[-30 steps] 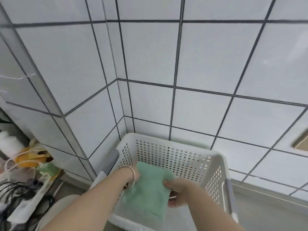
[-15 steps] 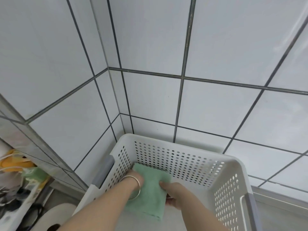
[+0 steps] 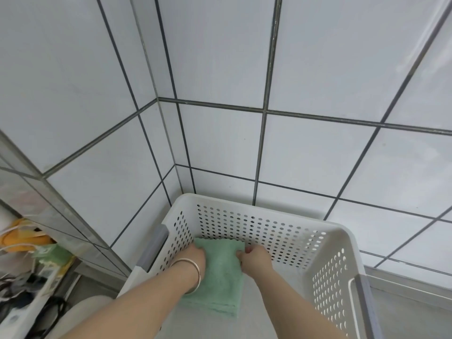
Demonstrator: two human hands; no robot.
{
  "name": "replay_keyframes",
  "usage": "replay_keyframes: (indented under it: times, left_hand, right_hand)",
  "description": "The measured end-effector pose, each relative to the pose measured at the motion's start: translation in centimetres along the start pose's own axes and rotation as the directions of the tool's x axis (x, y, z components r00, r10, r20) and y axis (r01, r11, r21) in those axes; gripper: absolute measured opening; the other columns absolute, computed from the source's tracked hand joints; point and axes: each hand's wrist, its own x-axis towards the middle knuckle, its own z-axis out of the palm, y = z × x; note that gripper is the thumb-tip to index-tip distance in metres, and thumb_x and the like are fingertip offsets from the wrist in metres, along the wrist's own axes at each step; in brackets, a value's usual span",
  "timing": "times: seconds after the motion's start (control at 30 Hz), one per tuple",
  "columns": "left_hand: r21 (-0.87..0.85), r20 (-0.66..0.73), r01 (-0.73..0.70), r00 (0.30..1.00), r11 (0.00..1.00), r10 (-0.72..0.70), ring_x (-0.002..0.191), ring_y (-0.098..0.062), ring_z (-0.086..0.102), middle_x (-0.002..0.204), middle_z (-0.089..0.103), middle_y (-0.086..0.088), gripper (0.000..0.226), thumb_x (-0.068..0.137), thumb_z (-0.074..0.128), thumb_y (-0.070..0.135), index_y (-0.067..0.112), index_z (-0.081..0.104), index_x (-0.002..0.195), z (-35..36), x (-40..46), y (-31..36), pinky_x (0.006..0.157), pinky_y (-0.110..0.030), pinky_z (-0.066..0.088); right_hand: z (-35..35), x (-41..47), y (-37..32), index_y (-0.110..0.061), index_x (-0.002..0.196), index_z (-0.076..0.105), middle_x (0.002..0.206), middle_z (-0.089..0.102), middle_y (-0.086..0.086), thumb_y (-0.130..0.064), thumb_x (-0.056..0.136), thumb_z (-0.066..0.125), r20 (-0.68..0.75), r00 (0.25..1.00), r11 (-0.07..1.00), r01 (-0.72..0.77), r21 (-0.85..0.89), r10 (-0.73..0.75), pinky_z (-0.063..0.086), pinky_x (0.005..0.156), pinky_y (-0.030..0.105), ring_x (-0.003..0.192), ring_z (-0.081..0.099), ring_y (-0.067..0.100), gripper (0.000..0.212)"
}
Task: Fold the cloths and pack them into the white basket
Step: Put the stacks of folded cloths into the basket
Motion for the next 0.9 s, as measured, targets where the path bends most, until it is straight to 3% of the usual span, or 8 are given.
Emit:
replay_keyframes:
  times: [0.1, 0.2, 0.33, 0.4, 0.57, 0.63, 0.77, 0.9]
  left_hand:
    - [0.000, -0.039, -0.012, 0.999, 1.000, 0.012, 0.123, -0.027, 0.048, 0.141, 0.038, -0.012, 0.043, 0.090, 0.048, 0.014, 0.010, 0.041, 0.132, 0.1, 0.1, 0.2, 0.100, -0.033, 0.043]
    - [0.037, -0.086, -0.106, 0.990, 0.994, 0.109, 0.137, -0.028, 0.028, 0.152, 0.019, -0.010, 0.064, 0.087, 0.050, 0.016, 0.011, 0.022, 0.144, 0.4, 0.2, 0.5, 0.112, -0.038, 0.033]
    - [0.203, 0.061, -0.294, 0.956, 0.934, 0.288, 0.145, -0.030, -0.001, 0.158, -0.003, -0.006, 0.100, 0.078, 0.065, 0.044, 0.017, -0.001, 0.148, 0.3, -0.2, 1.2, 0.118, -0.045, 0.016]
    - [0.272, 0.131, -0.291, 0.956, 0.918, 0.264, 0.145, -0.031, -0.004, 0.157, -0.009, -0.009, 0.110, 0.075, 0.070, 0.043, 0.014, -0.008, 0.147, 0.8, 0.0, 1.3, 0.119, -0.045, 0.014]
    - [0.322, 0.196, -0.307, 0.947, 0.896, 0.254, 0.145, -0.029, -0.011, 0.156, -0.021, -0.008, 0.115, 0.076, 0.069, 0.043, 0.015, -0.019, 0.145, 1.9, 1.2, 0.9, 0.120, -0.040, 0.005]
    - [0.271, 0.208, -0.290, 0.949, 0.918, 0.239, 0.145, -0.029, -0.006, 0.157, -0.015, -0.008, 0.112, 0.076, 0.069, 0.043, 0.016, -0.013, 0.147, 1.1, 0.9, 1.1, 0.120, -0.043, 0.009]
    - [0.094, 0.093, -0.302, 0.951, 0.949, 0.294, 0.121, -0.026, 0.051, 0.137, 0.048, -0.007, 0.073, 0.079, 0.065, 0.038, 0.020, 0.031, 0.141, -4.3, -2.8, 1.6, 0.101, -0.039, 0.043]
    - [0.016, -0.358, -0.394, 0.856, 0.919, 0.374, 0.105, -0.019, 0.059, 0.116, 0.062, 0.004, 0.031, 0.089, 0.051, 0.027, 0.025, 0.051, 0.120, -9.7, -11.6, 1.4, 0.087, -0.031, 0.045]
  right_hand:
    - [-0.1, -0.2, 0.0, -0.013, 0.060, 0.042, 0.060, 0.050, 0.001, -0.022, 0.087, 0.057, -0.054, 0.998, 0.998, -0.018, -0.053, 0.015, 0.049, 0.054, 0.026, 0.061, 0.055, 0.019, 0.032]
    - [-1.1, -2.0, -1.4, -0.013, 0.083, 0.052, 0.082, 0.059, 0.004, -0.023, 0.088, 0.052, -0.098, 0.989, 0.951, 0.082, -0.297, -0.115, 0.044, 0.055, 0.025, 0.071, 0.055, 0.019, 0.012]
    - [-0.4, -4.7, -2.7, -0.010, 0.123, 0.045, 0.127, 0.046, 0.009, -0.031, 0.087, 0.049, 0.180, 0.816, 0.482, 0.485, -0.730, -0.549, 0.040, 0.092, 0.036, 0.117, 0.042, 0.027, 0.042]
    - [0.6, -5.0, -1.5, -0.010, 0.133, 0.037, 0.140, 0.031, 0.010, -0.039, 0.081, 0.056, 0.309, 0.801, 0.365, 0.529, -0.766, -0.513, 0.033, 0.100, 0.039, 0.129, 0.029, 0.028, 0.063]
    - [1.3, -4.1, 0.9, -0.011, 0.147, 0.014, 0.154, 0.012, 0.009, -0.040, 0.085, 0.052, 0.318, 0.884, 0.435, 0.450, -0.780, -0.343, 0.029, 0.107, 0.040, 0.143, 0.009, 0.022, 0.078]
    - [0.8, -4.2, 0.1, -0.010, 0.145, 0.021, 0.152, 0.018, 0.010, -0.041, 0.085, 0.054, 0.329, 0.888, 0.435, 0.447, -0.782, -0.320, 0.031, 0.106, 0.040, 0.141, 0.016, 0.024, 0.075]
    - [-2.3, -7.1, -4.8, -0.016, 0.137, 0.037, 0.138, 0.044, 0.009, -0.037, 0.090, 0.050, 0.323, 0.909, 0.516, 0.415, -0.749, -0.262, 0.039, 0.100, 0.041, 0.126, 0.042, 0.029, 0.053]
    - [-6.9, -14.7, -8.3, -0.021, 0.125, 0.053, 0.122, 0.060, 0.003, -0.031, 0.093, 0.042, 0.110, 0.780, 0.486, 0.487, -0.726, -0.616, 0.046, 0.089, 0.036, 0.112, 0.057, 0.026, 0.036]
